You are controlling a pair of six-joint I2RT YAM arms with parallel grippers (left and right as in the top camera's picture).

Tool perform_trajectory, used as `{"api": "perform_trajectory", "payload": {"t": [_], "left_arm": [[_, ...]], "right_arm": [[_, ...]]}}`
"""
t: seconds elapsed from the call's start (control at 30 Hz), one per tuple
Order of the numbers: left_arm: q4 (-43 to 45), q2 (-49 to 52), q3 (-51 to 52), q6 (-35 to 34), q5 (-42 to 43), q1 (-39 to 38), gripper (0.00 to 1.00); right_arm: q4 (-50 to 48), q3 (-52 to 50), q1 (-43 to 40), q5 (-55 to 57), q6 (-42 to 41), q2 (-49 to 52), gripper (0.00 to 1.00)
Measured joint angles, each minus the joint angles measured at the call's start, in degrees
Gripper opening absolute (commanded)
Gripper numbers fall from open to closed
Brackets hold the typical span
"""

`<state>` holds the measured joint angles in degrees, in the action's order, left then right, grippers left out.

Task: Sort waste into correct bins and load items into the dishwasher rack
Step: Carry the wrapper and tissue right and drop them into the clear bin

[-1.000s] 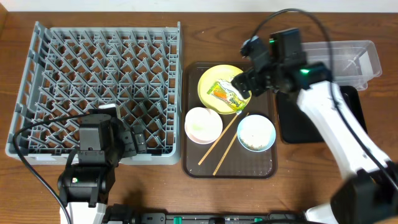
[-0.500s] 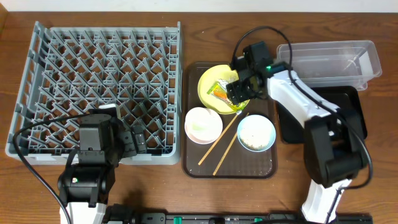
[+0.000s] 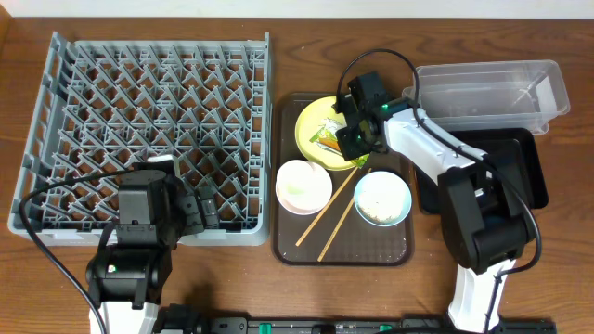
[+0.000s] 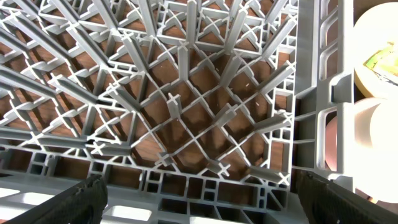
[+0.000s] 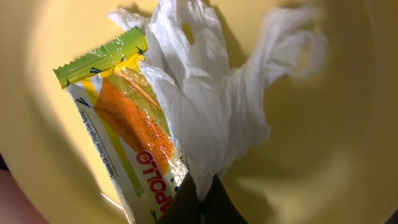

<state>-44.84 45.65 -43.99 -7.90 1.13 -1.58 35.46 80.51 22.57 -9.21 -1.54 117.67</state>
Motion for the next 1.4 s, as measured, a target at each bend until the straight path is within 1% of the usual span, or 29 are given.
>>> {"api": "perform_trajectory", "payload": {"t": [0.07, 0.17, 0.27, 0.4, 0.47, 0.63, 0.8, 0.93, 0.97, 1.0, 1.1, 1.13, 1.17, 1.23, 1.4], "left_arm": [[0.0, 0.0, 0.0, 0.0, 0.0, 0.0, 0.99], [0.0, 0.0, 0.0, 0.0, 0.0, 0.0, 0.99], [0.0, 0.0, 0.0, 0.0, 0.0, 0.0, 0.99], [0.0, 0.0, 0.0, 0.0, 0.0, 0.0, 0.99], [0.0, 0.0, 0.0, 0.0, 0.0, 0.0, 0.99], [0.0, 0.0, 0.0, 0.0, 0.0, 0.0, 0.99], [0.0, 0.0, 0.0, 0.0, 0.0, 0.0, 0.99], [0.0, 0.0, 0.0, 0.0, 0.0, 0.0, 0.99], [0.0, 0.0, 0.0, 0.0, 0.0, 0.0, 0.99], [0.0, 0.0, 0.0, 0.0, 0.0, 0.0, 0.99], [0.0, 0.0, 0.0, 0.0, 0.0, 0.0, 0.99], [0.0, 0.0, 0.0, 0.0, 0.0, 0.0, 0.99], [0.0, 0.0, 0.0, 0.0, 0.0, 0.0, 0.99], [0.0, 0.0, 0.0, 0.0, 0.0, 0.0, 0.99], [0.0, 0.0, 0.0, 0.0, 0.0, 0.0, 0.99]], "right_arm": [[-0.3, 0.0, -0.3, 0.1, -0.9, -1.0, 0.01], [-2.4, 0.0, -1.6, 0.7, -3.1, -5.1, 0.01], [-5.4, 0.0, -4.0, 2.4, -6.4, -11.8, 0.01], [-7.3, 0.4, -8.6, 8.8, -13.7, -20.3, 0.01], [-7.8, 0.5, -10.6, 12.2, -17.1, -22.3, 0.01], [-7.7, 0.5, -16.0, 19.9, -23.1, -22.4, 0.01], [-5.7, 0.5, -20.4, 24.1, -25.6, -20.5, 0.01], [-5.2, 0.5, -22.3, 25.6, -27.3, -18.2, 0.01], [-5.2, 0.5, -22.6, 25.7, -27.6, -17.6, 0.04], [-5.3, 0.5, -22.8, 25.9, -28.0, -16.9, 0.12], [-6.0, 0.5, -23.1, 26.0, -29.0, -15.0, 0.44], [-6.1, 0.5, -23.1, 26.0, -29.2, -14.7, 0.53], [-6.1, 0.5, -23.1, 25.9, -29.1, -14.4, 0.59], [-6.1, 0.5, -23.1, 25.9, -28.8, -14.2, 0.68], [-4.7, 0.5, -23.2, 25.9, -26.8, -14.2, 0.71]]}}
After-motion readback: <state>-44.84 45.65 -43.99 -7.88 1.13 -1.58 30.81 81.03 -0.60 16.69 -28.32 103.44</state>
